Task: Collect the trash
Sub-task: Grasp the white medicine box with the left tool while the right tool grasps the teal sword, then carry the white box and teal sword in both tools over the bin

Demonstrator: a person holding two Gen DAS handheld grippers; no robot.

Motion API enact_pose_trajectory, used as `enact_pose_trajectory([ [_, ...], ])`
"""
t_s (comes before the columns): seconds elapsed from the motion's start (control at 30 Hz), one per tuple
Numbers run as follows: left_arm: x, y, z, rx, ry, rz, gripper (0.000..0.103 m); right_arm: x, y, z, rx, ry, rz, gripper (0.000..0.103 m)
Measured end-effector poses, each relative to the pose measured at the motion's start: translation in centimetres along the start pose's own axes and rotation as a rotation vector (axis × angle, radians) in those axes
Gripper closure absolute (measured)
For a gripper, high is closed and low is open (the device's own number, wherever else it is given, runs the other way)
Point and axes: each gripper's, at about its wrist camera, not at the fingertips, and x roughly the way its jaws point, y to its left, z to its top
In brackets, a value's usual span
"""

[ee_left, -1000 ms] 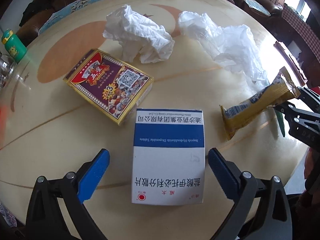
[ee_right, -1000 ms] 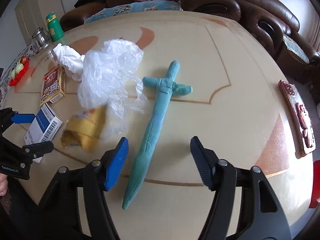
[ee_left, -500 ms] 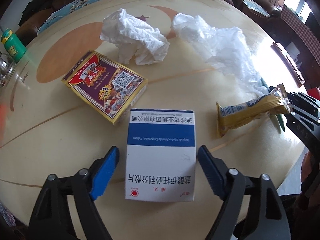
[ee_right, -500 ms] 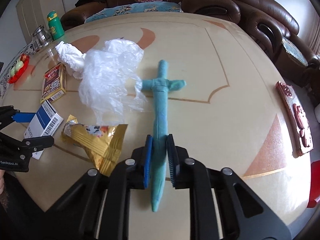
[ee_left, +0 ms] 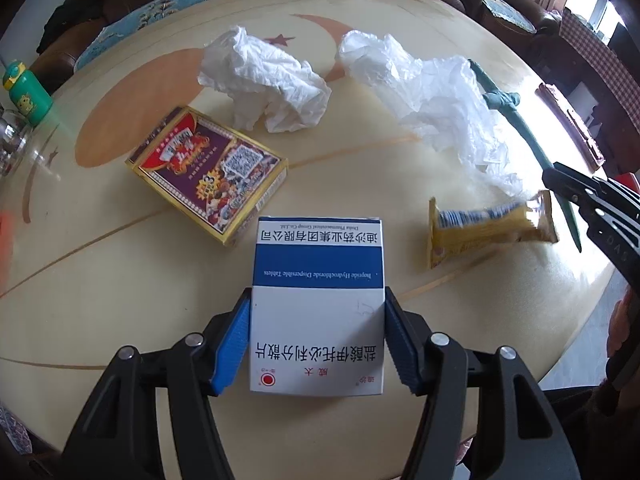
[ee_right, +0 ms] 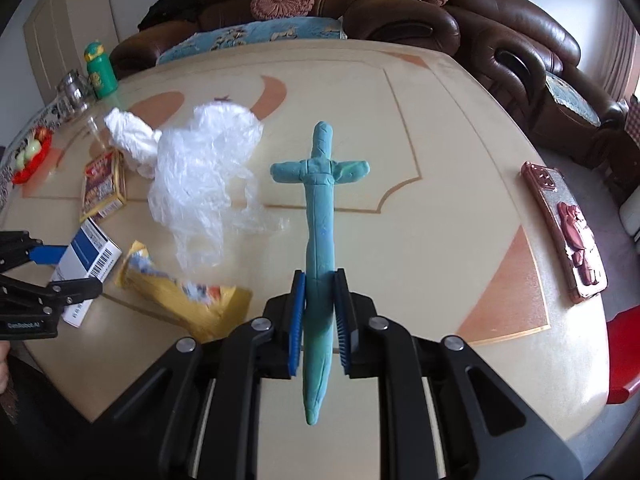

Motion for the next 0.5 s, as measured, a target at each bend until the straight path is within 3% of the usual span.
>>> enact_pose_trajectory([
  [0.5, -2.4, 0.7, -0.4, -0.004, -0.049, 0.022, 0.043, -4.1, 1.2, 1.0, -0.015, -0.097, 0.033, 0.087],
])
